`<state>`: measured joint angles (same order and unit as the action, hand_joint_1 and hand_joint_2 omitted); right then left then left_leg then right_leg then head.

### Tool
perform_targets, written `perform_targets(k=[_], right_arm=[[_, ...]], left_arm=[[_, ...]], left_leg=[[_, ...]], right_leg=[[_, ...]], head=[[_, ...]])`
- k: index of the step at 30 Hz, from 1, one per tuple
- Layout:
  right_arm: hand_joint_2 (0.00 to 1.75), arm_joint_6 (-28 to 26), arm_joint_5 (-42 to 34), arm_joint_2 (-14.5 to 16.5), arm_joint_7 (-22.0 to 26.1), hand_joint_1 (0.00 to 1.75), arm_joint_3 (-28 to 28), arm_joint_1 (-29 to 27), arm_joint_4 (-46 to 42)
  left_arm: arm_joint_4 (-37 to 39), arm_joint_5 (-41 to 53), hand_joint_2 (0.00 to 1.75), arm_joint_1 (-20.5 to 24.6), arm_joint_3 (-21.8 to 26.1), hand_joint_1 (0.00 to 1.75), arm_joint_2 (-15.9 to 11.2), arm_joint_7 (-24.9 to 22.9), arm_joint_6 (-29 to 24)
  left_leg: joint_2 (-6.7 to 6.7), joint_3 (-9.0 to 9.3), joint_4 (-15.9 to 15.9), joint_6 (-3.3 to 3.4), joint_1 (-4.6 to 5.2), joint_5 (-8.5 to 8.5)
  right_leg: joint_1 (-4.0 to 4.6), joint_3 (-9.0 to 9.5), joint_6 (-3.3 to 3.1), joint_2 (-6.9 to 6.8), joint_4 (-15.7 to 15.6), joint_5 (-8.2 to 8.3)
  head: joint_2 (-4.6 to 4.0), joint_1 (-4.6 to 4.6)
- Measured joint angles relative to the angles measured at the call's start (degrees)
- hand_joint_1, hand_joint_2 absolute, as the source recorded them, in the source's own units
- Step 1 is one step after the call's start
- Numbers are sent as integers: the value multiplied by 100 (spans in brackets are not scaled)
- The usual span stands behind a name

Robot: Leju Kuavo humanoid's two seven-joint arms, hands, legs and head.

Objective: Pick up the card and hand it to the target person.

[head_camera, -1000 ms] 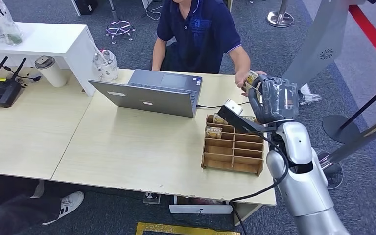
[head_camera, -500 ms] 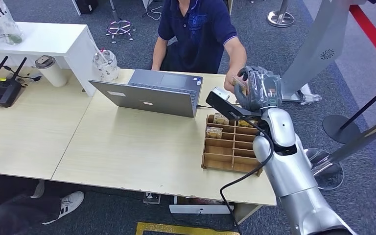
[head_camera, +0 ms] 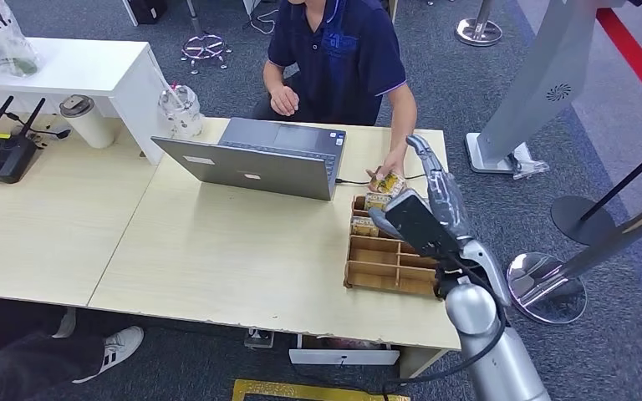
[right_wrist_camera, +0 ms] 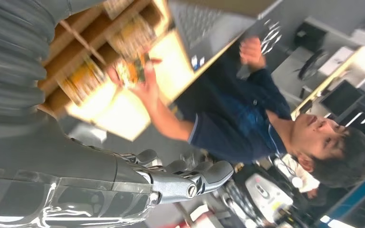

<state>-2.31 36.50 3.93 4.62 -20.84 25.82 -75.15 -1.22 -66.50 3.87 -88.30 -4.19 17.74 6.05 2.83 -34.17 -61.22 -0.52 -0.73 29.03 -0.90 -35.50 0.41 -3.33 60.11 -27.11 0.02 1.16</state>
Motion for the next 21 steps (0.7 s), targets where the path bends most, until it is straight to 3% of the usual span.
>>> perform_targets(k=[9,21], right_arm=[[175,30,-1037,-19,-19,0,440,-1377,-808],[175,54,-1146,-7,-110,0,610,-1763,-793]], left_arm=[[0,-212,175,-103,22,0,4,-67,20],[0,-218,175,-104,23,0,14,-78,-83]], left_leg=[[2,0,3,-2,0,4],[2,1,3,-2,0,3]], right_leg=[[0,1,-3,1,0,-3],[0,1,-4,1,0,-3]], head=[[0,0],[0,0]])
